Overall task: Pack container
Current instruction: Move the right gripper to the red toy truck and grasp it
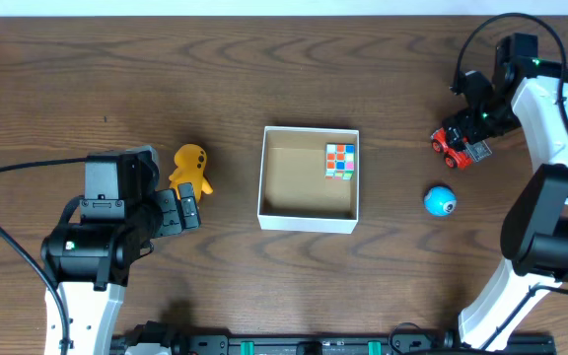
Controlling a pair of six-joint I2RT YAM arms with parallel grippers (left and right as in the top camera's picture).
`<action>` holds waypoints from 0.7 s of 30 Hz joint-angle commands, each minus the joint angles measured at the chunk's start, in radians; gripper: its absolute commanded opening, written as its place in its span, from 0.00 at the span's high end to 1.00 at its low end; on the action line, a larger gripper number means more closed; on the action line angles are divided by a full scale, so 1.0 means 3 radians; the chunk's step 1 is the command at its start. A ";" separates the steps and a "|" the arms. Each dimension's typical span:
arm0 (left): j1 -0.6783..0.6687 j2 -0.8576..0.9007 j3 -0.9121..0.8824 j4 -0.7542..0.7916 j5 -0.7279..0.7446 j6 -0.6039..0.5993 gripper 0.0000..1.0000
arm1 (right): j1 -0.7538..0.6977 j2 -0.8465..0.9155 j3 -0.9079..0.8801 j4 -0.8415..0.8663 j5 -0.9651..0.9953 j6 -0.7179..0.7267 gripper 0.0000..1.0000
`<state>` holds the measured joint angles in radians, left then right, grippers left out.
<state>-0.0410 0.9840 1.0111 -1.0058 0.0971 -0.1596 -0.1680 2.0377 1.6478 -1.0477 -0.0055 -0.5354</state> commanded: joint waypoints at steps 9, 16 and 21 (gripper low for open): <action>0.0011 0.0006 0.0069 0.0001 -0.0064 0.0029 0.02 | 0.0000 0.0387 -0.0009 0.0014 -0.0099 0.0090 0.01; 0.0011 0.0006 0.0069 0.0001 -0.0064 0.0028 0.02 | 0.0000 0.0387 -0.0009 0.0052 -0.0098 0.0093 0.26; 0.0011 0.0006 0.0069 0.0000 -0.0064 0.0028 0.02 | 0.0000 0.0387 -0.0009 0.0051 -0.0098 0.0165 0.35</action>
<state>-0.0410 0.9840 1.0111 -1.0061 0.0971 -0.1596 -0.1680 2.1513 1.6444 -1.0317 -0.0277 -0.5014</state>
